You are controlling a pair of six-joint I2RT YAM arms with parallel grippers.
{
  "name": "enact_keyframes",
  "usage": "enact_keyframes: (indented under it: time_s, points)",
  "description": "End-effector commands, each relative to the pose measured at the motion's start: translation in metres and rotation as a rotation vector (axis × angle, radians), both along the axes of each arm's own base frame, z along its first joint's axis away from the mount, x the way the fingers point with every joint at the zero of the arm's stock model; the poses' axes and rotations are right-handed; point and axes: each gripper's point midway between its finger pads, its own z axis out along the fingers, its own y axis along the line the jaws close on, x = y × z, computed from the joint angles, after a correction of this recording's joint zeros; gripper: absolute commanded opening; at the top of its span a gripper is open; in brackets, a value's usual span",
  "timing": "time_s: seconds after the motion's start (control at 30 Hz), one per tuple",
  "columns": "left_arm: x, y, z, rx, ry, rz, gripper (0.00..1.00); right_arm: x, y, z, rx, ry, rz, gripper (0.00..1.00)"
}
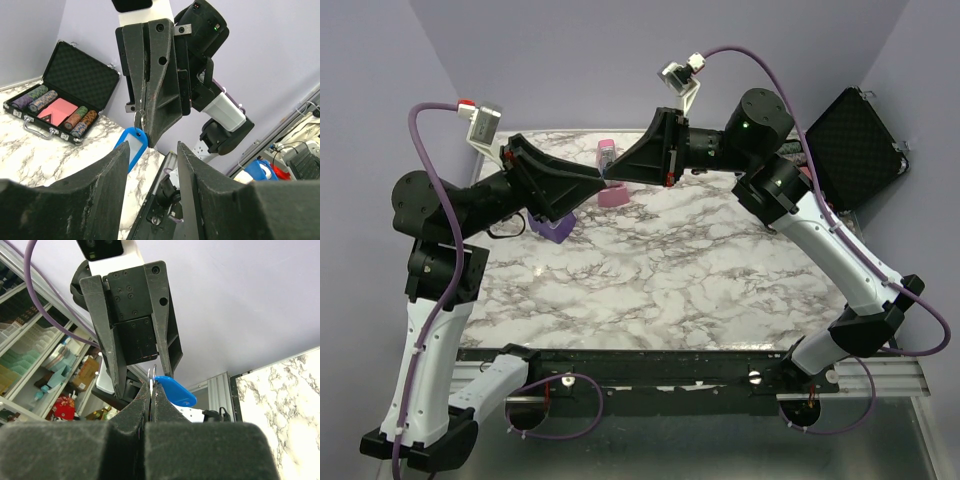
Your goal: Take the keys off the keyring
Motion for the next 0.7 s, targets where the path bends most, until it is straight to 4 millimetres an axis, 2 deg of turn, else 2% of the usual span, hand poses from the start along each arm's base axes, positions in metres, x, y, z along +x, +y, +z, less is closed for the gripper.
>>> enact_keyframes:
  time_s: [0.0,0.3,0.33,0.43,0.53,0.67]
  points:
    - [0.000,-0.001,-0.005,0.016,-0.009,-0.005,0.50,0.003,0.005,0.003,0.015,-0.004,-0.013,0.01]
    - [0.010,-0.005,-0.006,0.033,-0.018,0.003,0.49,0.004,0.009,0.001,0.013,-0.006,0.012,0.01]
    - [0.011,-0.005,-0.006,0.035,-0.017,0.002,0.46,0.004,0.009,0.001,0.013,-0.005,0.015,0.01]
    - [0.012,-0.005,-0.002,0.040,-0.026,0.005,0.28,0.005,0.010,0.000,0.015,-0.009,0.015,0.01]
    - [0.013,-0.004,-0.002,0.052,-0.031,0.021,0.14,0.005,0.010,0.000,0.016,-0.008,0.015,0.01]
    - [0.012,-0.002,-0.003,0.066,-0.036,0.034,0.07,0.002,0.009,-0.004,0.009,-0.010,0.028,0.01]
